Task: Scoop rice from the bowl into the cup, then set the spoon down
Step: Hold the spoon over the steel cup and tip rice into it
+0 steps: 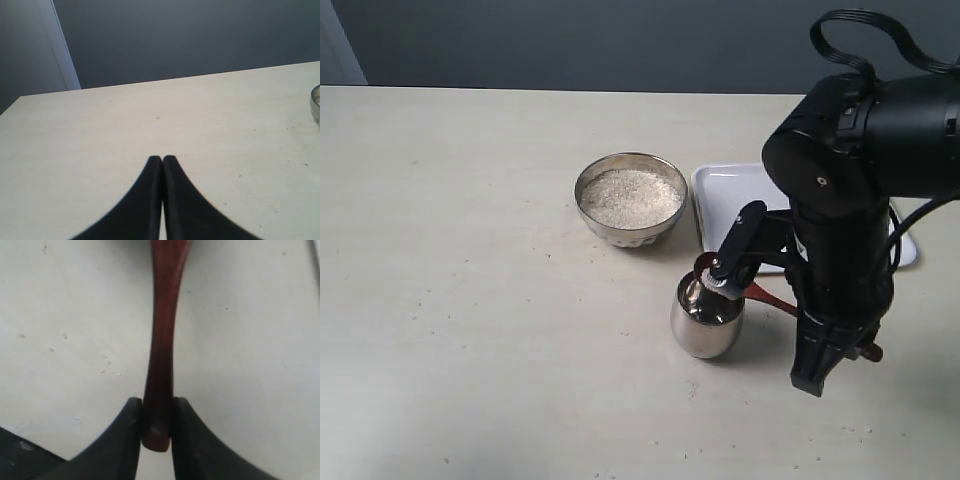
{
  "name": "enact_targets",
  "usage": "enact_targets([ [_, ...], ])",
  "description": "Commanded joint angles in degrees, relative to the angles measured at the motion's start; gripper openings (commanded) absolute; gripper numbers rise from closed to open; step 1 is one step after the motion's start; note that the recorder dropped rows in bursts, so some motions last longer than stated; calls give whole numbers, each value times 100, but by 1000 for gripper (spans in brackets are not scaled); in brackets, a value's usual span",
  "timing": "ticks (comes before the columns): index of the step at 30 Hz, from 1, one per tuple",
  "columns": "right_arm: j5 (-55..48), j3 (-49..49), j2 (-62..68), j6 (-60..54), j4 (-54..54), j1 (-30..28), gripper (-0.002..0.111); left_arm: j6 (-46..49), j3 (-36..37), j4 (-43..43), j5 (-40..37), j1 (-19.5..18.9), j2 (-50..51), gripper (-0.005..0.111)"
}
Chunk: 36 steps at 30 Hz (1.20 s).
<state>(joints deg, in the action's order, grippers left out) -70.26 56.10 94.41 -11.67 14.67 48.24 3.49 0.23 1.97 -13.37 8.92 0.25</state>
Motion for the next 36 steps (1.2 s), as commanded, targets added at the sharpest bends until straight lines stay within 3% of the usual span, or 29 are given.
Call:
enact_targets([
  [1,30,-10,-57,337,543,336,-1,-37,-23,28,8,32,-25,1],
  [3,30,-10,-57,526,666,556,-1,-37,-23,28,8,32,-25,1],
  [16,30,-460,-70,1167,812,616,-1,-37,-23,28,8,32,-25,1],
  [36,30,-447,-212,1450,1737,1124,-1,-37,-23,28,8,32,-25,1],
])
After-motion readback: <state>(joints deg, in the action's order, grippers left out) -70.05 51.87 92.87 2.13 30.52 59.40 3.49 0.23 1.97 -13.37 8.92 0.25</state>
